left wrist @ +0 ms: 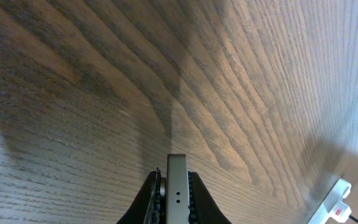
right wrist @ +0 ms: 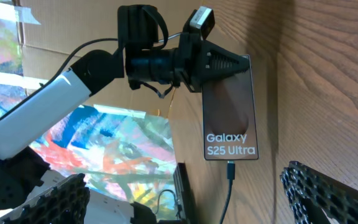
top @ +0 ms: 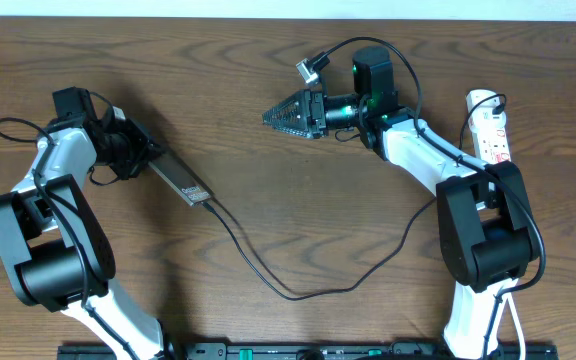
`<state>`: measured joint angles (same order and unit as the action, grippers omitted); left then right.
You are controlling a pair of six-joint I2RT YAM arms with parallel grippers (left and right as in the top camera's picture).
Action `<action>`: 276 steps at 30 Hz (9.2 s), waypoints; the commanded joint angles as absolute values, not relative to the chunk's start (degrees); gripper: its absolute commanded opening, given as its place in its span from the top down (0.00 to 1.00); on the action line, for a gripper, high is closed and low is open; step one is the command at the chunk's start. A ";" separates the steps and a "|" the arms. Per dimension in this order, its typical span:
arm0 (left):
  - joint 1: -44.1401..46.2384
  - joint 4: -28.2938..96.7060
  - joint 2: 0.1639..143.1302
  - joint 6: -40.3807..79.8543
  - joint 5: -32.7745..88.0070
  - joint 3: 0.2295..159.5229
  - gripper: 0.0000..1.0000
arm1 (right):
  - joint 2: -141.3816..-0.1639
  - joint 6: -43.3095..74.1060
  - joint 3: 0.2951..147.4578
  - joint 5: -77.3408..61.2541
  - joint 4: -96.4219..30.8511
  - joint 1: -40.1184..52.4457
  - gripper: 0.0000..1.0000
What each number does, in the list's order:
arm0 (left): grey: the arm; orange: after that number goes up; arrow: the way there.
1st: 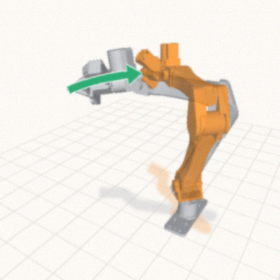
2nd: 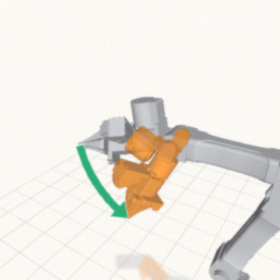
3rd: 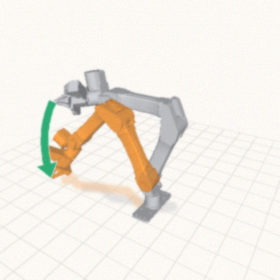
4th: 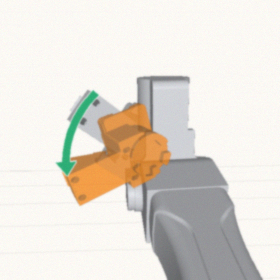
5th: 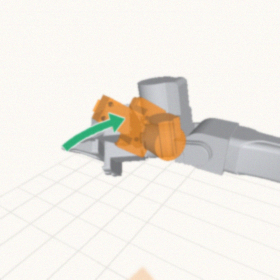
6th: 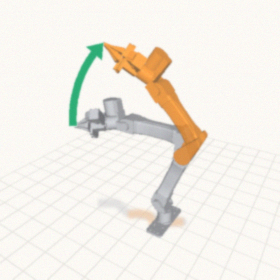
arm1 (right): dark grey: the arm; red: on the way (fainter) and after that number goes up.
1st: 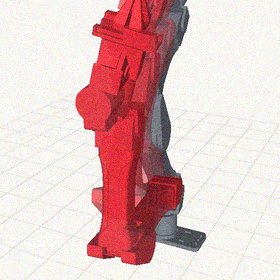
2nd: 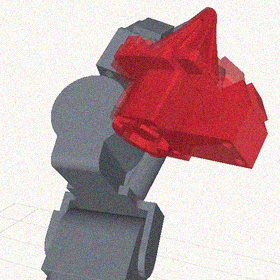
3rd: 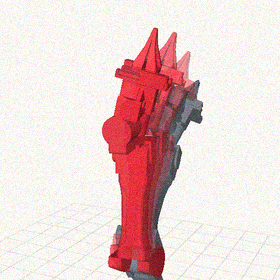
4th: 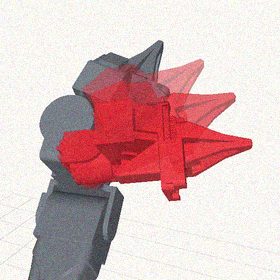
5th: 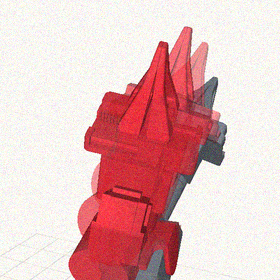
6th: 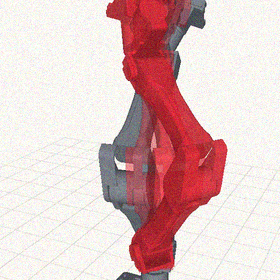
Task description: Plug charger to phone and switch on socket
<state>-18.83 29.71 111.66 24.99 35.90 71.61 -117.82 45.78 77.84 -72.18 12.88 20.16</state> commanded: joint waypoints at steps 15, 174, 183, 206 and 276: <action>-17.76 30.61 111.24 24.21 36.29 71.31 0.92 | -117.97 44.47 78.41 -72.34 12.80 19.99 0.01; -19.25 26.63 86.63 20.34 47.68 67.61 0.12 | -117.97 44.05 78.41 -72.31 11.44 19.97 0.01; -19.16 26.65 74.70 20.38 49.98 67.61 0.11 | -117.34 39.75 78.46 -63.70 -3.36 16.78 0.01; -19.16 27.75 73.32 19.90 50.13 67.61 0.10 | -93.65 21.82 98.26 -26.76 -55.99 -4.34 0.01; -19.16 29.95 73.34 18.04 50.13 67.61 0.10 | -129.78 -0.23 98.21 -53.82 -45.45 -32.64 0.01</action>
<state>-19.22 29.85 73.38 19.22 49.43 67.75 -128.97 -0.67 97.80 -53.93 -45.71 -32.91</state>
